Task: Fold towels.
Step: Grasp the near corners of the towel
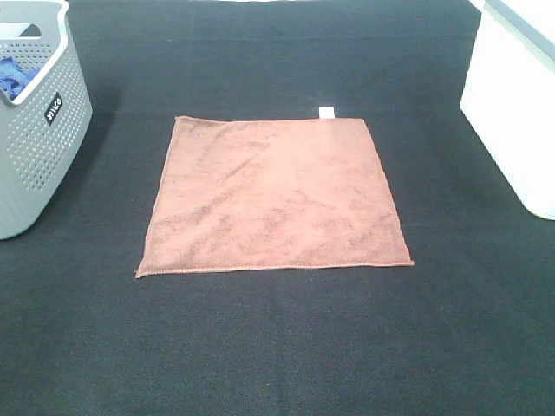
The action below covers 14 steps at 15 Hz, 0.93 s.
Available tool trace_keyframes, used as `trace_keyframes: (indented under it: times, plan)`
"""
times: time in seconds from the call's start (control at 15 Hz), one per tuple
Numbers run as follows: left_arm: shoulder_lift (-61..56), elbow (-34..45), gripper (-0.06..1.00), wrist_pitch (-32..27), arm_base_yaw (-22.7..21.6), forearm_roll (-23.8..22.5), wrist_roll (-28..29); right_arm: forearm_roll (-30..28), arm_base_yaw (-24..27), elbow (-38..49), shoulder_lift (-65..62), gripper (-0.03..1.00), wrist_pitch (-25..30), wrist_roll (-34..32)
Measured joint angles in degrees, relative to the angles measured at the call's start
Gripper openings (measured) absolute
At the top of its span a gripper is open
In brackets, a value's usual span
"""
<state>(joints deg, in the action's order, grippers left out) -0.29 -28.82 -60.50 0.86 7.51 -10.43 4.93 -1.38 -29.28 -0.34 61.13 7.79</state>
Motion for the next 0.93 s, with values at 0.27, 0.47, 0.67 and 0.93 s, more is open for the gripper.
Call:
trace_keyframes:
  times: [0.27,0.47,0.67,0.93]
  plan:
    - [0.0,0.0,0.53,0.0,0.0,0.0,0.0,0.0,0.0,0.0,0.0,0.84,0.0,0.0]
    - [0.0,0.0,0.53,0.0,0.0,0.0,0.0,0.0,0.0,0.0,0.0,0.84,0.0,0.0]
    - [0.0,0.0,0.53,0.0,0.0,0.0,0.0,0.0,0.0,0.0,0.0,0.84,0.0,0.0]
    - [0.0,0.0,0.53,0.0,0.0,0.0,0.0,0.0,0.0,0.0,0.0,0.84,0.0,0.0]
